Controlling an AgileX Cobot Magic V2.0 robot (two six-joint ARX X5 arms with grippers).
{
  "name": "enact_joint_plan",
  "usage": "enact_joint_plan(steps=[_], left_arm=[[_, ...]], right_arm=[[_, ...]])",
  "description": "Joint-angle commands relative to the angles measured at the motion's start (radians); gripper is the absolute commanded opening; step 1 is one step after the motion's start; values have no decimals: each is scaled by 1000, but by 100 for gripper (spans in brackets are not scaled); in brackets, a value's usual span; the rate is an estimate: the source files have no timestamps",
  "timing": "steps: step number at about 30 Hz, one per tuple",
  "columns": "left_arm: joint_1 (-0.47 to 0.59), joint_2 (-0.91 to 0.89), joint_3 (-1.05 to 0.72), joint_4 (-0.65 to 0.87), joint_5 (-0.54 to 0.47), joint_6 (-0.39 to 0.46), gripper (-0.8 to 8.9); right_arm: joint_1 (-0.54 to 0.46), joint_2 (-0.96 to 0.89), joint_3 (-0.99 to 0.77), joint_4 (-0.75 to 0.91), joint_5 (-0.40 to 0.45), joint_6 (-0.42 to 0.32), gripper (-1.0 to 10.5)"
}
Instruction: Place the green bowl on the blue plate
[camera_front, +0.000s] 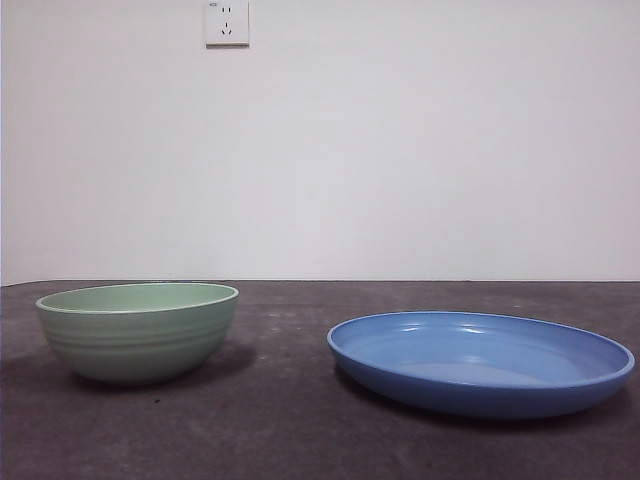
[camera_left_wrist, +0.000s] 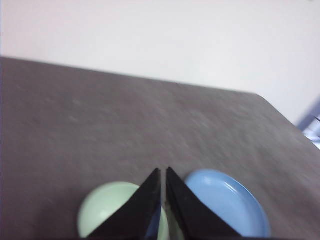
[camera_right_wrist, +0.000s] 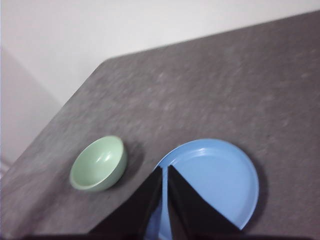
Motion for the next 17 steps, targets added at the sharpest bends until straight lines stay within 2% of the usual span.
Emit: enact_joint_plan(steps=[1,4,14,17], left_arm=[[-20,13,32,-31,38,-10,17],[-43,21,49,-81,71,-8,17],[-120,48,92,-134,189,2,18],[-134,53,92,-160,191,13,19]], right_arm=[[3,35,52,-31,-37,-60,13],[10,58,87,-58,-64,-78,13],[155,80,132,-110,-81,-86,13],[172,81,132,-119,-79,-114,13]])
